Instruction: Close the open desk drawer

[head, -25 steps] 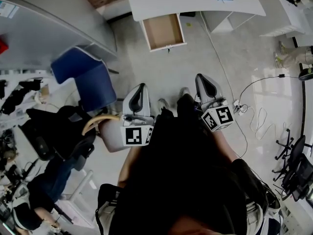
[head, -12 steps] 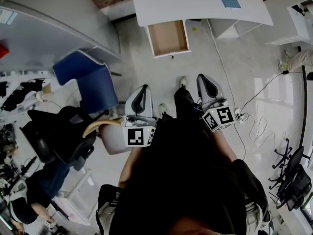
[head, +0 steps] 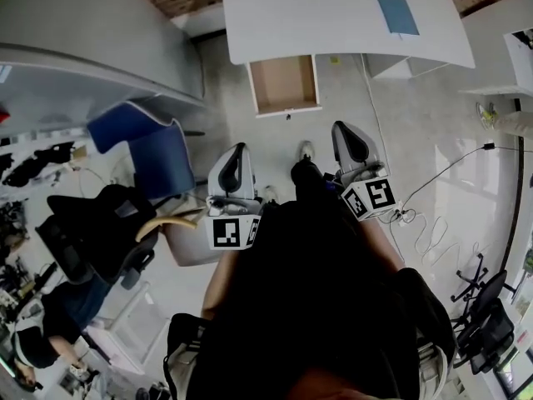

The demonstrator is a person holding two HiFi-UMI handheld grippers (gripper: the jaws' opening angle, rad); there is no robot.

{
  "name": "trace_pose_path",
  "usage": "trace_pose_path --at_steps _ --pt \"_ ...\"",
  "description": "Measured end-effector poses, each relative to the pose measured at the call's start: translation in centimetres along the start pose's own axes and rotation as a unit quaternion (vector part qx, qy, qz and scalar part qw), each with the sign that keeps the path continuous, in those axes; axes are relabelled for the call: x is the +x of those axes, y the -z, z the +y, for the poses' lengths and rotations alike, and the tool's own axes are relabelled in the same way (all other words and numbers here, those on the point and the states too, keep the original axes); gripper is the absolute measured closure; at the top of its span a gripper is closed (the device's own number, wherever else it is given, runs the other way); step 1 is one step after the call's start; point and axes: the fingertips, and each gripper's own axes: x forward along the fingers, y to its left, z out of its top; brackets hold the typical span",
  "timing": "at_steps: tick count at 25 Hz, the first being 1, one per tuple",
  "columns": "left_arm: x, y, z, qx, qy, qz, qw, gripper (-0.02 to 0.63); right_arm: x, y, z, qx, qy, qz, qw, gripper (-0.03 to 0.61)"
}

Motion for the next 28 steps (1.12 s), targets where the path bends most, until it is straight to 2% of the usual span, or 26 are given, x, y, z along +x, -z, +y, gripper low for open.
trace_pose_path --at_steps 2,3,4,5,7,8,15,24,26,28 --pt "1.4 -0.4 -0.2 0.001 -0.01 -0.009 0.9999 0.599 0.8 -0.7 -1.2 -0.016 -0.005 -0.001 1.0 0.569" --pt "2.0 -0.7 -0.2 0.001 -0.016 -0.013 0.9998 0.598 1.2 -1.0 -1.7 -0.023 -0.009 0.001 1.0 0.536" --pt "2.6 -0.8 -0.3 0.002 -0.023 -0.017 0.9996 0.6 1.6 -1.1 -2.3 -0.028 -0.013 0.005 1.0 0.442" --pt "3.2 -1.0 -0.4 0.003 -0.028 -0.019 0.9994 0.593 2.0 -1.1 -2.8 -0.03 -0.018 0.009 0.999 0.413" --pt "4.4 -1.1 -0.9 0.001 -0.026 -0.022 0.9994 0.441 2.7 -1.1 -3.8 -0.029 -0.022 0.015 0.999 0.41" --pt "5.0 -1.1 -1.1 0.0 -0.024 -0.021 0.9995 0.422 3.0 -1.2 -4.3 -0.029 -0.023 0.017 0.999 0.41" --pt "7.1 -0.5 -1.8 0.023 -0.02 -0.005 0.9995 0.422 4.2 -1.1 -6.6 -0.022 -0.036 0.026 0.999 0.411" --pt "8.7 3.3 -2.3 0.073 0.025 0.068 0.9947 0.399 5.2 1.3 -8.3 -0.045 -0.053 0.067 0.995 0.411" --pt "9.0 4.4 -2.2 0.091 0.046 0.089 0.9908 0.396 5.7 2.2 -8.5 -0.056 -0.056 0.082 0.993 0.411" --pt "9.5 5.9 -2.2 0.158 0.087 0.122 0.9761 0.386 6.2 3.2 -8.6 -0.069 -0.061 0.103 0.99 0.41"
